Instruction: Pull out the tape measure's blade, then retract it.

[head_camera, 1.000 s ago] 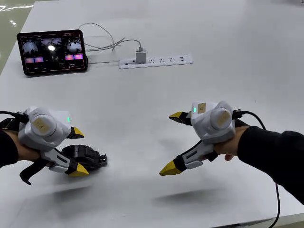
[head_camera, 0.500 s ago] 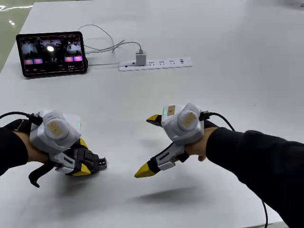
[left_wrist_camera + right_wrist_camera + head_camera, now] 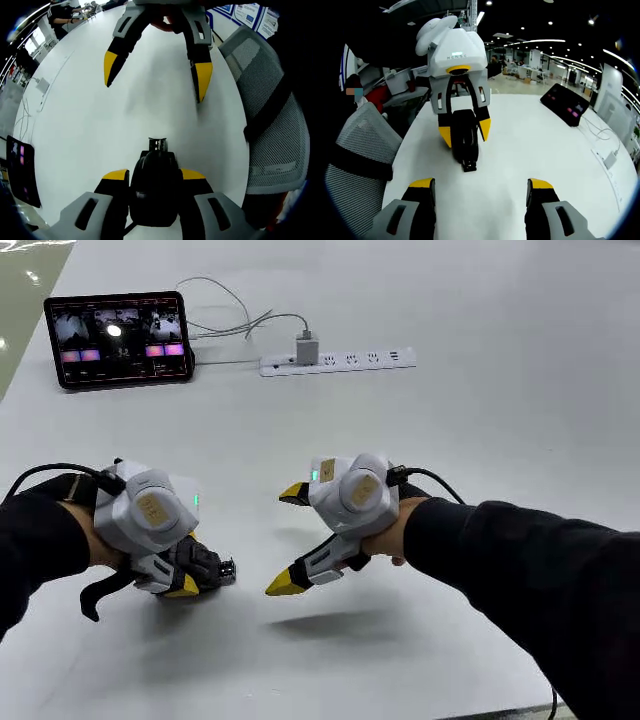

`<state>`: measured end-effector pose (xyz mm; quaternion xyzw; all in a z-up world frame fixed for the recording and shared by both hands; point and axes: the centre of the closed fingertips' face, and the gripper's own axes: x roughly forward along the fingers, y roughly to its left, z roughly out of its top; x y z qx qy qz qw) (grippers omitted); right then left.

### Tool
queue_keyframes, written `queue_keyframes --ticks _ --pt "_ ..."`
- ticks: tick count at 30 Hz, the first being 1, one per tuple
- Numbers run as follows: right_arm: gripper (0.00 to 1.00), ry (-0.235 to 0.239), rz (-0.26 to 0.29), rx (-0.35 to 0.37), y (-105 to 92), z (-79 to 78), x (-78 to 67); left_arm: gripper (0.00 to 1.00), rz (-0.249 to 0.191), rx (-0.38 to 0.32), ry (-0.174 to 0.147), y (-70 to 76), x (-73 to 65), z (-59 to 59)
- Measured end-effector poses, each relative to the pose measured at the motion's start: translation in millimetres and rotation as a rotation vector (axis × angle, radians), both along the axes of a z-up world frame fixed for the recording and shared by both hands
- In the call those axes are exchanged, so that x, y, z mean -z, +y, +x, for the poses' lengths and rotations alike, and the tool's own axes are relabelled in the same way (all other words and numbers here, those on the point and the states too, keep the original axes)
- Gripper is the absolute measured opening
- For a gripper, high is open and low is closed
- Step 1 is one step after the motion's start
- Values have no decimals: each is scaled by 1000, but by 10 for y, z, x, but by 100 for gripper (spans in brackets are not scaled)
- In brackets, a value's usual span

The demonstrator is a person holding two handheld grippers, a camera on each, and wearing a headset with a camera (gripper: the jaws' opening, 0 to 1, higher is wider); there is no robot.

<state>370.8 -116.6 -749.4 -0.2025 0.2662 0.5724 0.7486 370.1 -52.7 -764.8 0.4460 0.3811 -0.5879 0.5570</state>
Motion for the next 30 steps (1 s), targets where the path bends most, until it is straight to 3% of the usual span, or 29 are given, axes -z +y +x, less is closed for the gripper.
queue_keyframes --ticks 17,22,30 --pt "40 12 -31 -93 461 -72 247 32 -24 -21 5 12 3 7" --pt "35 6 -45 -96 504 -42 277 33 -30 -27 17 17 12 18" --pt "18 6 -68 -97 501 -19 338 33 -36 -32 31 11 12 10"
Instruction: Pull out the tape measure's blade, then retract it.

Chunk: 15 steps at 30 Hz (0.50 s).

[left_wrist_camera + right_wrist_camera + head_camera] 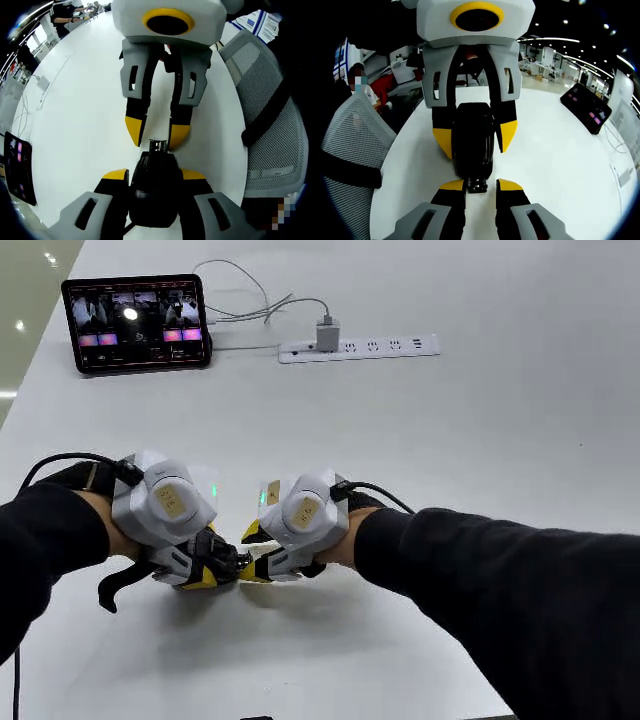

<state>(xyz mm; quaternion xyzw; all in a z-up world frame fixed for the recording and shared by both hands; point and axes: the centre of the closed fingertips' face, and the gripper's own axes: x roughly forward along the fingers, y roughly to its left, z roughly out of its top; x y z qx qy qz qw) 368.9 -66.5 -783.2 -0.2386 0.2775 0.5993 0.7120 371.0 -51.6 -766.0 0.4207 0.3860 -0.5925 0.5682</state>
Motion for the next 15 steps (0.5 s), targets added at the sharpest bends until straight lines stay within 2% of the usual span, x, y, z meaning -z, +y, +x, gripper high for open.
queue_keyframes --ticks 3,6,12,15 --pt "15 26 -1 -3 4 -24 23 33 1 -1 1 -2 1 0" --pt "12 16 -24 -23 25 -55 64 33 -2 -2 2 -3 0 0" --pt "12 19 -44 -15 59 -18 109 33 -9 -4 3 -7 -5 -4" --pt "10 0 -50 -33 49 -22 111 33 -11 -4 2 -9 -5 -2"
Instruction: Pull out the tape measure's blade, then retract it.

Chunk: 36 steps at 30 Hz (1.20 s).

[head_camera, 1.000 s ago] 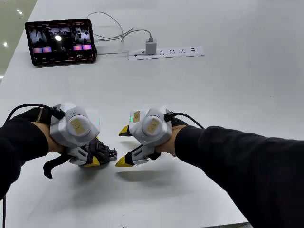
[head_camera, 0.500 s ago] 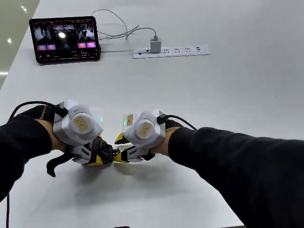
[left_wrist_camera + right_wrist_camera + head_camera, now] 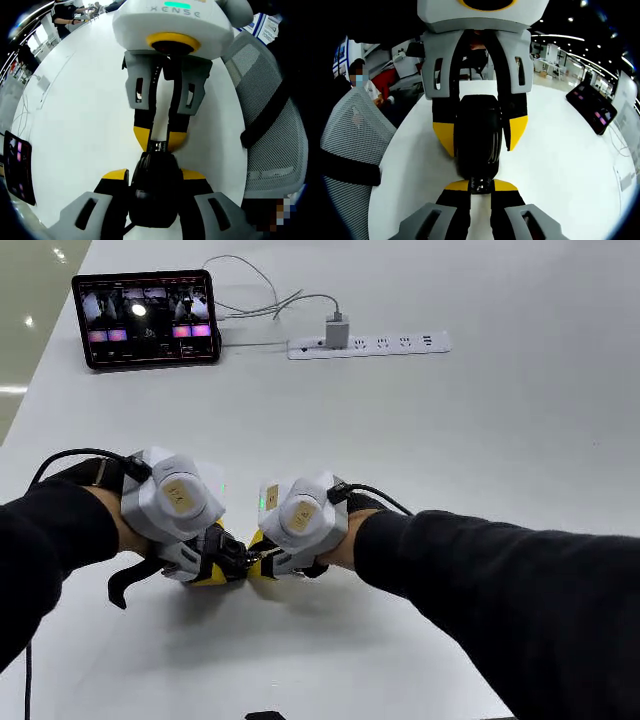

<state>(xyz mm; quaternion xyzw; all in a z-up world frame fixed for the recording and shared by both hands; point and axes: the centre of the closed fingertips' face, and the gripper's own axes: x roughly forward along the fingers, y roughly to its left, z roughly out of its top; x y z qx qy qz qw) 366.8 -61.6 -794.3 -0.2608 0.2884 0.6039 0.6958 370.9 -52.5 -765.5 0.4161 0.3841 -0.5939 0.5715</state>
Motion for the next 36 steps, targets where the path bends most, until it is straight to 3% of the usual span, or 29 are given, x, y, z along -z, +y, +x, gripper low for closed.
queue_keyframes --ticks 36 --pt "9 29 6 32 -195 -38 -13 33 -19 -14 1 7 -1 23"
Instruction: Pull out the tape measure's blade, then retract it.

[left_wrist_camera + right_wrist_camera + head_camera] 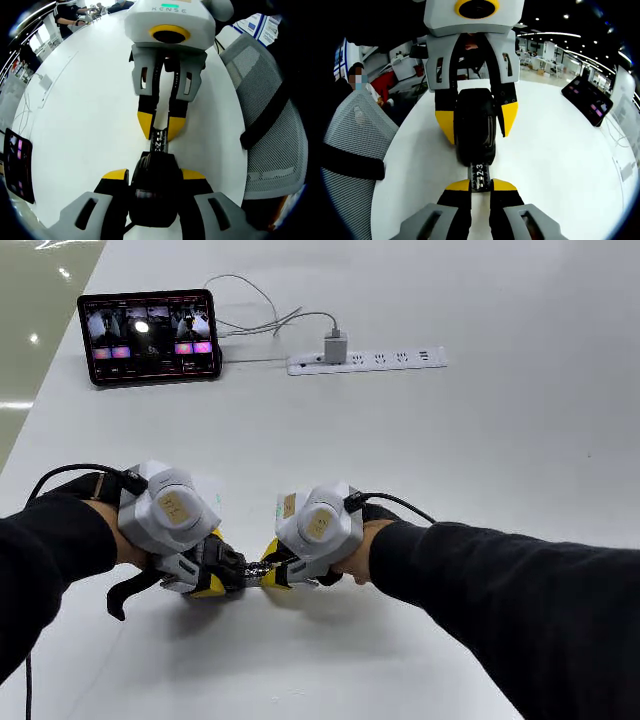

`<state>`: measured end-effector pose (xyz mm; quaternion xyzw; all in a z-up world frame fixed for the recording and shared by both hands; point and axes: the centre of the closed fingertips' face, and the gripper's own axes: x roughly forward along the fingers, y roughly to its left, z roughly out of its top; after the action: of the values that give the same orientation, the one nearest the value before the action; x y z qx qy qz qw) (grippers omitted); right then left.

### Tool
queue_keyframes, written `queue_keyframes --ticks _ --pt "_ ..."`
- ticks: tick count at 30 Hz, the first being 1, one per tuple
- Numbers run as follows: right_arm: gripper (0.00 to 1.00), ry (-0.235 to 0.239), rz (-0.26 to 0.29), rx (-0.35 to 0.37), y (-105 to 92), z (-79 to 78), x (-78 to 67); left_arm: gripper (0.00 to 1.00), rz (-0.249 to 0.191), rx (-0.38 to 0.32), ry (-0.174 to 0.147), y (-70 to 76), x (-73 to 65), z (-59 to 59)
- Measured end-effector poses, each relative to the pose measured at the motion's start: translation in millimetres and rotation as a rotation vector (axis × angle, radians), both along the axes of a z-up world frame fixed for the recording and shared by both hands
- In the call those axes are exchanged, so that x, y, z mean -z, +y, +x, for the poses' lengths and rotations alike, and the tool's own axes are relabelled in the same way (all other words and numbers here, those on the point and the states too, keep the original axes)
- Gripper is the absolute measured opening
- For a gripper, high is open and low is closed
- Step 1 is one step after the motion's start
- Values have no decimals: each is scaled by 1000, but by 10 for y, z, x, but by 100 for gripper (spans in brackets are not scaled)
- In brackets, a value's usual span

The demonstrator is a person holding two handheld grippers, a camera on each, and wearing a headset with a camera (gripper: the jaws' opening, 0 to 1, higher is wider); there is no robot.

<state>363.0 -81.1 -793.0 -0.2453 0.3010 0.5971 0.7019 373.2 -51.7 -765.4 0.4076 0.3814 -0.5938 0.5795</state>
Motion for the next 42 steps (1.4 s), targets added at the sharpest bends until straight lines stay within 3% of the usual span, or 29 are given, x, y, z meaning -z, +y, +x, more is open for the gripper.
queue_keyframes --ticks 42 --pt "9 16 -31 35 -298 -21 4 33 -27 -5 -5 -21 -26 -18"
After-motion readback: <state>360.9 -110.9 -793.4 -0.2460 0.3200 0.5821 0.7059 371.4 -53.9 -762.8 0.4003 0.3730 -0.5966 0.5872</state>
